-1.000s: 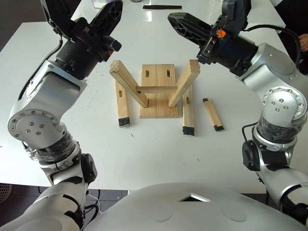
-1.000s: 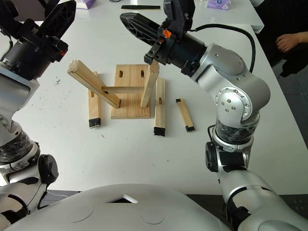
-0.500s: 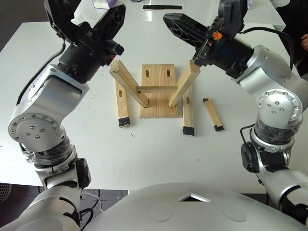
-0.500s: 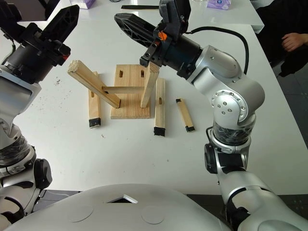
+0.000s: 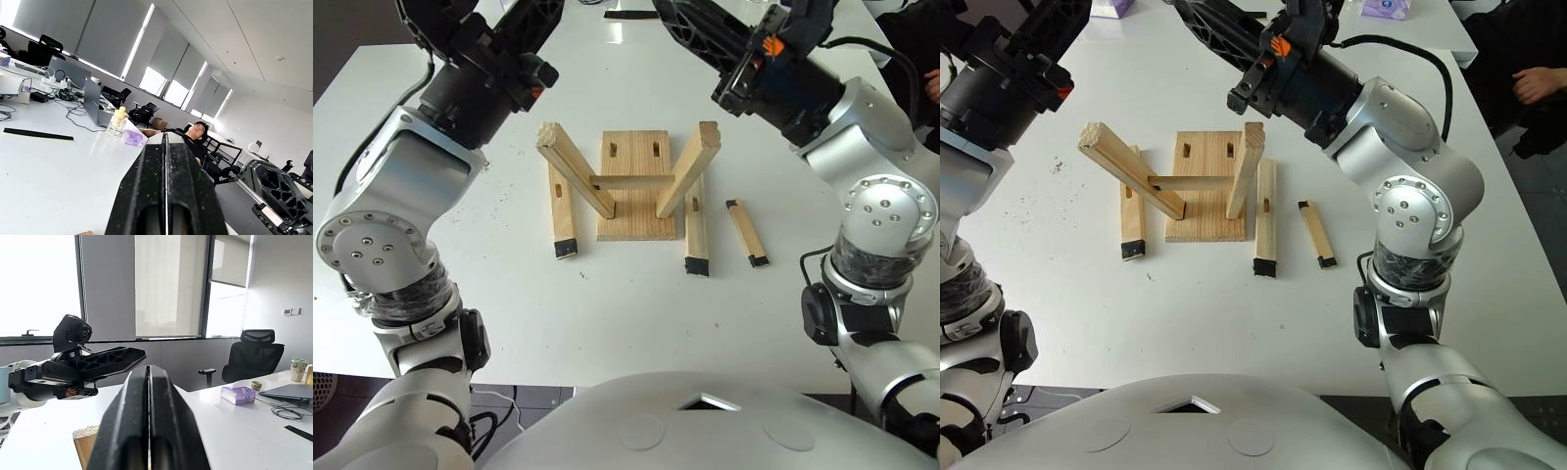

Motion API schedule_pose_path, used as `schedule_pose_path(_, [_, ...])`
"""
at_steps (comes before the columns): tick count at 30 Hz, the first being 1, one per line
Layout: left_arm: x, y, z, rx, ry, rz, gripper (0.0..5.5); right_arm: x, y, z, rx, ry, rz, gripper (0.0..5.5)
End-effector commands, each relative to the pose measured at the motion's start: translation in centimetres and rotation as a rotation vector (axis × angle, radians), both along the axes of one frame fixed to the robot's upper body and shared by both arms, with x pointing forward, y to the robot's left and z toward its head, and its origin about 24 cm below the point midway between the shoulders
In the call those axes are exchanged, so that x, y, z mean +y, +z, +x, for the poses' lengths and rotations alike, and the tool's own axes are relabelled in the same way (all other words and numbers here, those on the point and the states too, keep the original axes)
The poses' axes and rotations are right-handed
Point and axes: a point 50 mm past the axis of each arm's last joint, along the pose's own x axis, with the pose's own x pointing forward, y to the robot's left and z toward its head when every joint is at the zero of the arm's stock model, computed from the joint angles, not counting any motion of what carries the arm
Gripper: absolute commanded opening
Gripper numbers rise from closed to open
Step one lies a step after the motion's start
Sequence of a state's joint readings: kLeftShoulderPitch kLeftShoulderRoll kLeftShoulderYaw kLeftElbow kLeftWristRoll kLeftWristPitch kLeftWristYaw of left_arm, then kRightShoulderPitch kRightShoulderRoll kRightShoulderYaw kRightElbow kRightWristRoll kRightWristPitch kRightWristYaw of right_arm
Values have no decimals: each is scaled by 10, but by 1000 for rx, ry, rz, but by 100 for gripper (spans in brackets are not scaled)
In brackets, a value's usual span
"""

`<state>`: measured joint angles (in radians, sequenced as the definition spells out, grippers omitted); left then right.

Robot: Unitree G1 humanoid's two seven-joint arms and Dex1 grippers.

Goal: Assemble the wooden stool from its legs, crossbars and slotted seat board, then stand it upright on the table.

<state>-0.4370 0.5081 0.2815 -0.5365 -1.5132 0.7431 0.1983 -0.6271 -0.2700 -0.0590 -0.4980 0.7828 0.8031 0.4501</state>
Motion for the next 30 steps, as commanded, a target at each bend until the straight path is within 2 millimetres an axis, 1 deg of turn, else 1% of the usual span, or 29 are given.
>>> schedule_pose_path(1, [-3,-44,4,177,4,27,0,5,-34,3,110,17,-99,3])
schedule_pose_path(2, [-5,-57,3,213,3,45,0,5,-50,3,144,18,-148,3])
schedule_pose_path(4, [-11,-75,0,262,-18,70,0,6,-73,2,187,10,-212,3])
schedule_pose_path(5, [-14,-81,-1,275,-25,82,0,6,-78,1,192,9,-222,3])
schedule_pose_path(6, [-17,-83,-3,277,-31,88,0,7,-78,0,189,14,-219,3])
schedule_pose_path(8, [-18,-80,-4,256,-31,72,0,8,-69,-1,162,30,-185,3])
schedule_pose_path(12, [-13,-60,-2,169,-8,21,0,5,-39,2,104,38,-83,3])
schedule_pose_path(14, [-6,-49,1,121,39,23,0,2,-22,3,79,33,-12,3])
schedule_pose_path(16, [9,-25,3,13,108,-13,0,-7,-2,9,63,0,81,3])
schedule_pose_path(17, [19,-10,2,-50,131,-62,0,-14,5,12,62,-25,120,3])
schedule_pose_path(18, [30,5,0,-111,148,-121,0,-22,10,17,65,-55,149,3])
schedule_pose_path(19, [41,16,-2,-156,161,-163,0,-31,9,23,76,-100,145,3])
schedule_pose_path(20, [50,21,-4,-182,166,-186,0,-37,4,29,88,-148,115,3])
schedule_pose_path(21, [59,19,-6,-189,177,-172,0,-43,-5,34,100,-187,68,3])
schedule_pose_path(22, [68,10,-7,-162,200,-119,0,-47,-18,39,120,-208,8,3])
schedule_pose_path(23, [76,-5,-7,-111,215,-51,0,-51,-35,43,139,-229,-69,3])
schedule_pose_path(24, [83,-24,-9,-51,215,19,0,-52,-55,44,156,-225,-159,3])
schedule_pose_path(26, [92,-64,-16,80,189,162,0,-52,-93,39,170,-176,-326,3])
schedule_pose_path(28, [94,-107,-32,218,122,310,0,-47,-125,32,193,-89,-427,3])
schedule_pose_path(29, [92,-123,-39,262,83,361,0,-44,-136,30,198,-55,-459,3])
schedule_pose_path(30, [86,-133,-45,290,36,384,0,-40,-145,28,204,-24,-480,3])
